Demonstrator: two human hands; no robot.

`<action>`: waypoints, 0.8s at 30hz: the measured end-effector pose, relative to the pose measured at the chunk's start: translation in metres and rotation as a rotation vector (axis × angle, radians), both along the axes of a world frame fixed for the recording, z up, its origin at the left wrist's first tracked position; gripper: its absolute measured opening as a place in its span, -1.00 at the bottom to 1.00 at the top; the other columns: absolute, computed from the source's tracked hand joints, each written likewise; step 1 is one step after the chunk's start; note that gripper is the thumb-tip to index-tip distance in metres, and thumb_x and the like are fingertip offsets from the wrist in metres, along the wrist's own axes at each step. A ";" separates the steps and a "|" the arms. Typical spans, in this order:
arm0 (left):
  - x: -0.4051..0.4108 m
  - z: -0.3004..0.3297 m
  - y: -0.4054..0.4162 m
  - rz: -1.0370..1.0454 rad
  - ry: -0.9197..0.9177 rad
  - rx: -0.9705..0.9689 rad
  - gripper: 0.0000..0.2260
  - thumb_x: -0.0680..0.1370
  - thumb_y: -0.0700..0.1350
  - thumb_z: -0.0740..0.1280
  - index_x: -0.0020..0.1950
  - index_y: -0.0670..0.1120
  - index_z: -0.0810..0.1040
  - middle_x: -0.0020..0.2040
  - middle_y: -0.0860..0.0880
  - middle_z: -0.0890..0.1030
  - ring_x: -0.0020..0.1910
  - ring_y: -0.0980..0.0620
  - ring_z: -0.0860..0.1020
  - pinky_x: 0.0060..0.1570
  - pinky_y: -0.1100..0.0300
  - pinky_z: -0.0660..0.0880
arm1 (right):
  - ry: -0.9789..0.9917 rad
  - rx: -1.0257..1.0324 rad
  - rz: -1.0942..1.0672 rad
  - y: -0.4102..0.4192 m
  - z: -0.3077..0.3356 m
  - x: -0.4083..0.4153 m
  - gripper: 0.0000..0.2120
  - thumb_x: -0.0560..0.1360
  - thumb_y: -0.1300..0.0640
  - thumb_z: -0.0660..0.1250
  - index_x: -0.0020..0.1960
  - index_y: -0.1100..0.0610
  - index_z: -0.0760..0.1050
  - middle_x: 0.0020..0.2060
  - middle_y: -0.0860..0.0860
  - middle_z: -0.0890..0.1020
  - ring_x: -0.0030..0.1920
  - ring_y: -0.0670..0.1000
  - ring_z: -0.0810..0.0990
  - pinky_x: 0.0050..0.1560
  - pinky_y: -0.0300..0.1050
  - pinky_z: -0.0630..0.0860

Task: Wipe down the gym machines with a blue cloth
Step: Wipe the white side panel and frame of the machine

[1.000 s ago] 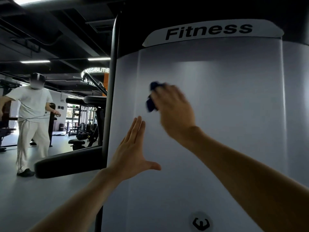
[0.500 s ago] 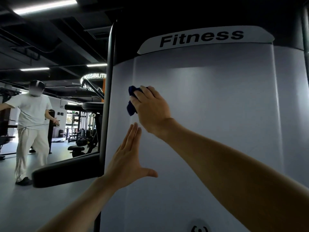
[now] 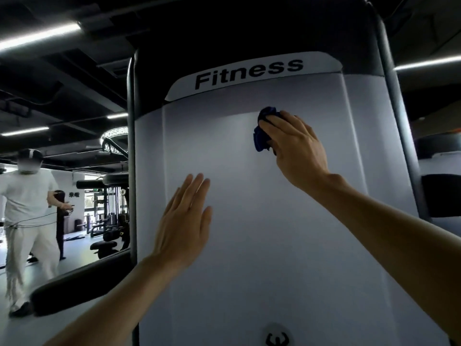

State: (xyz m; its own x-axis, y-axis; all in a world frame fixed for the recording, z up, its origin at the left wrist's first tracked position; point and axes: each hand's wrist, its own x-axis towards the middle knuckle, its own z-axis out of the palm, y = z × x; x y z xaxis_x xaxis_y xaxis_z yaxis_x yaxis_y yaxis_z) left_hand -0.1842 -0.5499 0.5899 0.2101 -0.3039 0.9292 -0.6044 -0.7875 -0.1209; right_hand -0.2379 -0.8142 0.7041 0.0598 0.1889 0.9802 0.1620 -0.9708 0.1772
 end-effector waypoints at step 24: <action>0.027 0.013 -0.095 0.018 -0.309 -0.058 -0.50 0.77 -0.01 -0.04 0.67 -0.20 0.16 0.69 -0.15 0.14 0.68 -0.14 0.04 0.65 -0.09 0.02 | 0.000 -0.088 -0.046 -0.006 -0.057 0.008 -0.50 0.63 0.21 0.27 0.56 0.03 0.37 0.52 -0.02 0.42 0.57 0.07 0.26 0.60 -0.02 0.11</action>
State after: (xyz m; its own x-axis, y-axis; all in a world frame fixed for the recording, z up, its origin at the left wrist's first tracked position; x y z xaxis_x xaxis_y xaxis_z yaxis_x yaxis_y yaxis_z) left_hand -0.1571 -0.6449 0.6030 -0.0802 -0.2475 0.9656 -0.5318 -0.8087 -0.2515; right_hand -0.2299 -0.8206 0.6469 0.0705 0.2714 0.9599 0.1179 -0.9578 0.2622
